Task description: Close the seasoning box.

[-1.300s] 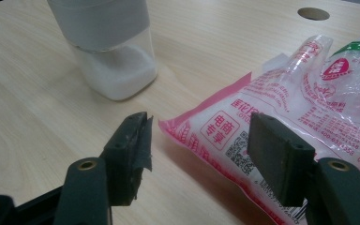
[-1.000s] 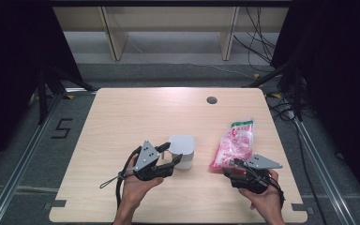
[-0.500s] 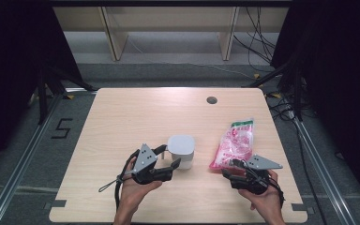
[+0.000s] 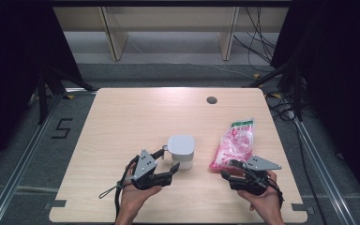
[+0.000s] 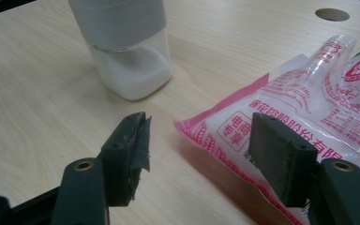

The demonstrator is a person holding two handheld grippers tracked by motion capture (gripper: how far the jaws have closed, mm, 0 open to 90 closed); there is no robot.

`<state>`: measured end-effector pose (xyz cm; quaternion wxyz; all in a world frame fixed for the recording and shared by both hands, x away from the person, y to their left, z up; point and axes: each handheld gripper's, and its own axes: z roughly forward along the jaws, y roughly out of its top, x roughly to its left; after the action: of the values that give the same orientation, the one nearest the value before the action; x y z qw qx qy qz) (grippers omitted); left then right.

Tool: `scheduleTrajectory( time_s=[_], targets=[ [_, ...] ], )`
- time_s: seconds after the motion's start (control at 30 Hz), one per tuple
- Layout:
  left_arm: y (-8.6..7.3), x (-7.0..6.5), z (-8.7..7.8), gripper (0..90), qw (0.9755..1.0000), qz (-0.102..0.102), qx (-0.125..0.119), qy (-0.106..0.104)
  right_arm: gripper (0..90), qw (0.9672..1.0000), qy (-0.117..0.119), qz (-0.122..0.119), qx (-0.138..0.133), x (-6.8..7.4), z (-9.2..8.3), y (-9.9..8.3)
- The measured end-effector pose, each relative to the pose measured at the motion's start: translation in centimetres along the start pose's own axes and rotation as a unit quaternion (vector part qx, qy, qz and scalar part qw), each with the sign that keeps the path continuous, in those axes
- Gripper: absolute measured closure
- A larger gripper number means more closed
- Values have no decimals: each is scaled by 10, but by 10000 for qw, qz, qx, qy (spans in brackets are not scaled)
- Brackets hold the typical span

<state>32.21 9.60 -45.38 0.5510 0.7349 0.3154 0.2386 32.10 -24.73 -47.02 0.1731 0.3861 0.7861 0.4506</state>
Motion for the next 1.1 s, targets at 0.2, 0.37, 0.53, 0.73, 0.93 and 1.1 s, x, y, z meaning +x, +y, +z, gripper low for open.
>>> scheduleTrajectory(
  time_s=[0.2,0.37,0.53,0.73,0.93,1.1],
  targets=[
    [-4,-1,-1,290,9999,-99,-86,-3,381,10000,-7,26,1,2,0,-1],
    [-8,-3,-4,290,9999,-126,-24,17,378,10000,42,-8,-21,2,0,-1],
    [-15,-4,-6,289,10000,-14,24,35,375,10000,77,49,-16,6,-2,-2],
    [-26,-10,-8,286,9998,-170,71,68,365,9998,158,-80,42,7,-4,-6],
    [-37,-12,-10,279,9997,-123,183,75,344,9991,415,-38,-19,9,-5,-10],
    [-41,-14,-10,275,9998,20,187,39,339,9988,495,-28,59,15,-8,-13]
  ],
)
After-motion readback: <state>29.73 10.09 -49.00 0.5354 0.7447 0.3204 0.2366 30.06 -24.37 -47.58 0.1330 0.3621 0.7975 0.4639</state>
